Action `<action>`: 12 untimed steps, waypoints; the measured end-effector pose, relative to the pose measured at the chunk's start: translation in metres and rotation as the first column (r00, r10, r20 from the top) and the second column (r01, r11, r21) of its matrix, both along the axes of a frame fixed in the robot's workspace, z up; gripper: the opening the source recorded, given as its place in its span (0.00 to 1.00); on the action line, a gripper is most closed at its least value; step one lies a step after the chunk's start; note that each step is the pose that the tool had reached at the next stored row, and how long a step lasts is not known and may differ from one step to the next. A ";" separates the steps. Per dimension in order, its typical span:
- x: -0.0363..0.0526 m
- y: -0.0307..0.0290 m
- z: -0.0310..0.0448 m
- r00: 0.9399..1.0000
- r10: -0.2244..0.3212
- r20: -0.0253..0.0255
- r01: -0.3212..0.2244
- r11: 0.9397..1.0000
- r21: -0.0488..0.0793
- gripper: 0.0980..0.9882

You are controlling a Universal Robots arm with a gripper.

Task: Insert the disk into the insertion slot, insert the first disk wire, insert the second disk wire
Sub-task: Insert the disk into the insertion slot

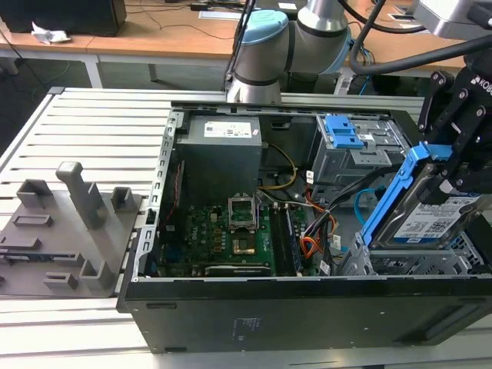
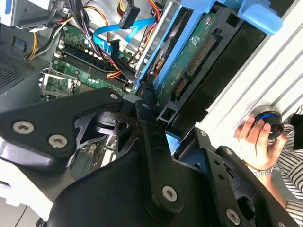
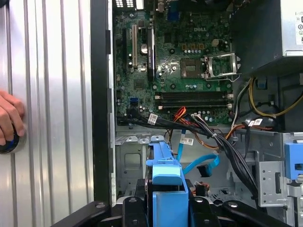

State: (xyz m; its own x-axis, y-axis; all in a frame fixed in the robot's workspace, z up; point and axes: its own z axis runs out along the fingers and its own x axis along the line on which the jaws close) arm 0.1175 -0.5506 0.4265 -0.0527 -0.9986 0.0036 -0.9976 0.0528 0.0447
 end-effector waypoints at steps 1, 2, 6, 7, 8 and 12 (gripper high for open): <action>0.0000 0.0000 -0.0008 1.000 0.000 0.000 0.000 1.000 0.000 0.30; 0.0000 0.0000 -0.0017 1.000 0.000 0.000 0.000 1.000 0.000 0.30; 0.0000 0.0000 -0.0075 1.000 0.000 -0.001 0.000 1.000 0.000 0.30; 0.0000 0.0000 -0.0087 1.000 0.000 -0.001 0.000 1.000 0.000 0.30; 0.0000 0.0000 -0.0098 1.000 0.000 -0.001 0.000 1.000 0.000 0.30; 0.0000 0.0000 -0.0138 1.000 0.000 -0.001 0.000 1.000 0.000 0.30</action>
